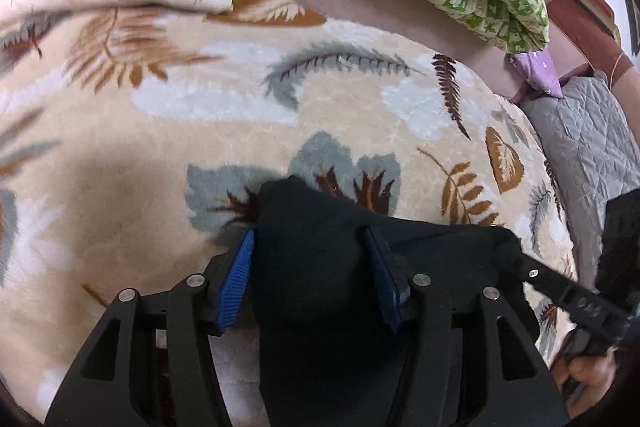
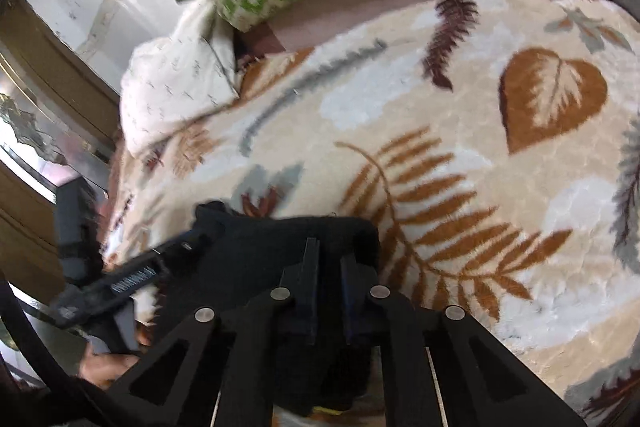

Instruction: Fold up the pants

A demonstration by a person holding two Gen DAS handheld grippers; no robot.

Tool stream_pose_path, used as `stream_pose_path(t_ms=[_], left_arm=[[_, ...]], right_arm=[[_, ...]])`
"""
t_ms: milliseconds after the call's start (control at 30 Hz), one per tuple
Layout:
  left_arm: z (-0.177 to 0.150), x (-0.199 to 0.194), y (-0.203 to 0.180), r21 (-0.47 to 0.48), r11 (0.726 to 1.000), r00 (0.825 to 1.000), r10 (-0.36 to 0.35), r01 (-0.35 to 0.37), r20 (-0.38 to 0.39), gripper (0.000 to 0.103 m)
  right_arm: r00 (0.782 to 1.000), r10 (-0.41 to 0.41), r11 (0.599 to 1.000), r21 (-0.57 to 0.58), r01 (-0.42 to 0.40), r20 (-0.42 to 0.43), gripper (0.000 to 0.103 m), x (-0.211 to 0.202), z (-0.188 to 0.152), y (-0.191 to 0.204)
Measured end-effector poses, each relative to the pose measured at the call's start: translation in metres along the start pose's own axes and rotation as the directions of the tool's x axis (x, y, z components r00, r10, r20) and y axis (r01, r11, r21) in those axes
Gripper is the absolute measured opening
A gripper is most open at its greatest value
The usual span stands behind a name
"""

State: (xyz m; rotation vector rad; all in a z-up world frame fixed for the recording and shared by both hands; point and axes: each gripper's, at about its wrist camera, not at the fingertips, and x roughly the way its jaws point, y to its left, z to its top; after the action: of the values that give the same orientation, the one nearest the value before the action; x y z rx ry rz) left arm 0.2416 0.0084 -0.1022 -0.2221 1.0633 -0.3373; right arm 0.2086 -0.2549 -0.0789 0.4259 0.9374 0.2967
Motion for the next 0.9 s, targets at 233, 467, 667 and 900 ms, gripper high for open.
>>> stream_pose_path(t_ms=[233,467,667,900], left_arm=[[-0.006,-0.051,-0.013,0.088,0.996,0.991,-0.004,-0.007,0.134,0.054],[-0.002,-0.071,-0.028,0.133,0.991,0.989,-0.006,-0.014,0.146,0.054],[-0.039,-0.041,-0.028,0.187,0.979,0.994,0.065,-0.080,0.083,0.054],[-0.046,-0.037,-0.027,0.162,0.982,0.991,0.086,-0.103,0.105,0.058]], right_arm=[[0.999,-0.010,1.000,-0.014,0.010,0.049,0.036,-0.021,-0.001,0.002],[0.994,0.062,0.996,-0.075,-0.055,0.090,0.036,-0.051,-0.002,0.041],[1.000,-0.004,0.993,-0.121,0.004,0.000,0.030,-0.024,-0.035,0.055],[1.000,-0.002,0.996,-0.087,0.001,-0.014,0.007,-0.008,-0.048,0.026]])
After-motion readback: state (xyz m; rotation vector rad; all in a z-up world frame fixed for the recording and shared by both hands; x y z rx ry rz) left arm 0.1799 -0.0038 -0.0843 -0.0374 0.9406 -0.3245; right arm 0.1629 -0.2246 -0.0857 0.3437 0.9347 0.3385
